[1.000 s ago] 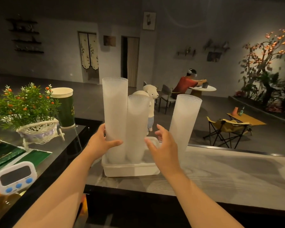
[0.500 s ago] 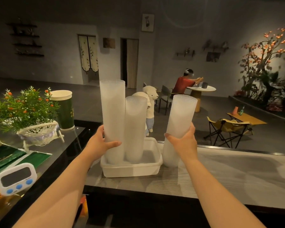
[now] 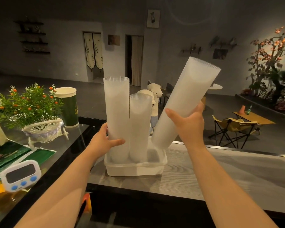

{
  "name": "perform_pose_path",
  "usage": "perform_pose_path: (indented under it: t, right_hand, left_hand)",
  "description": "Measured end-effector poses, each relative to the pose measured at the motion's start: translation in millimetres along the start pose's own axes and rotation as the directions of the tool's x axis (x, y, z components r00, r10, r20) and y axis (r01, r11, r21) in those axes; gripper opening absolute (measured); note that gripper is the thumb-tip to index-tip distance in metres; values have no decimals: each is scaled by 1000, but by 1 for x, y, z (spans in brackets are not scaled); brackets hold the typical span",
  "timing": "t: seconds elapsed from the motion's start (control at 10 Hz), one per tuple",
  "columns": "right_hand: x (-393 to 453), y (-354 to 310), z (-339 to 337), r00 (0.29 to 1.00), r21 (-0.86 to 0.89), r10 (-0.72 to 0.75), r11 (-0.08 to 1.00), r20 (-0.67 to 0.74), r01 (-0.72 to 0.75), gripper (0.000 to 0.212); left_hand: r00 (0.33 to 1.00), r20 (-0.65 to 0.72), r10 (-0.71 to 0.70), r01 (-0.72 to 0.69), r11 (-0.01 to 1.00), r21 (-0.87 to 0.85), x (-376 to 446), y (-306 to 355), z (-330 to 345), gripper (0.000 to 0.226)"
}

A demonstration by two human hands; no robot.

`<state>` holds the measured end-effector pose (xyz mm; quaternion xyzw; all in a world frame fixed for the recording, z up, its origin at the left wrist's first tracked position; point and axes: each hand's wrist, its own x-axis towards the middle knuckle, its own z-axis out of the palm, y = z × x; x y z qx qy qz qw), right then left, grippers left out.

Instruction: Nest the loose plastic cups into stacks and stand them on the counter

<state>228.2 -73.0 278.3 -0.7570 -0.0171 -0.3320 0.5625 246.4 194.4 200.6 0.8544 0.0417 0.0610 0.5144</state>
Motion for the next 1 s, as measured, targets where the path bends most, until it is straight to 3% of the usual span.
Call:
perform_pose_path:
  t: [0.2,0.4,0.8,1.0]
  right_hand:
    - [-15,16,22,969,-66,34,998,245,-19,85]
    - [-27,36,33,924,-158,95,987,371,-38,88]
    - [-42,53,28,891,-125,123,989,436,-76,91]
    - [-42,42,20,865,-157,178,981,469,-116,108]
  left_hand:
    - [1000,4,-6,6,1000,-3,3,-1,-1,96]
    - [1000,-5,7,-7,1000,-4,4,-2,1,95]
    - [1000,15,13,-13,1000,-1,3,-5,3,95]
    - [999,-48,5,-6,999,-32,-10,8,3,116]
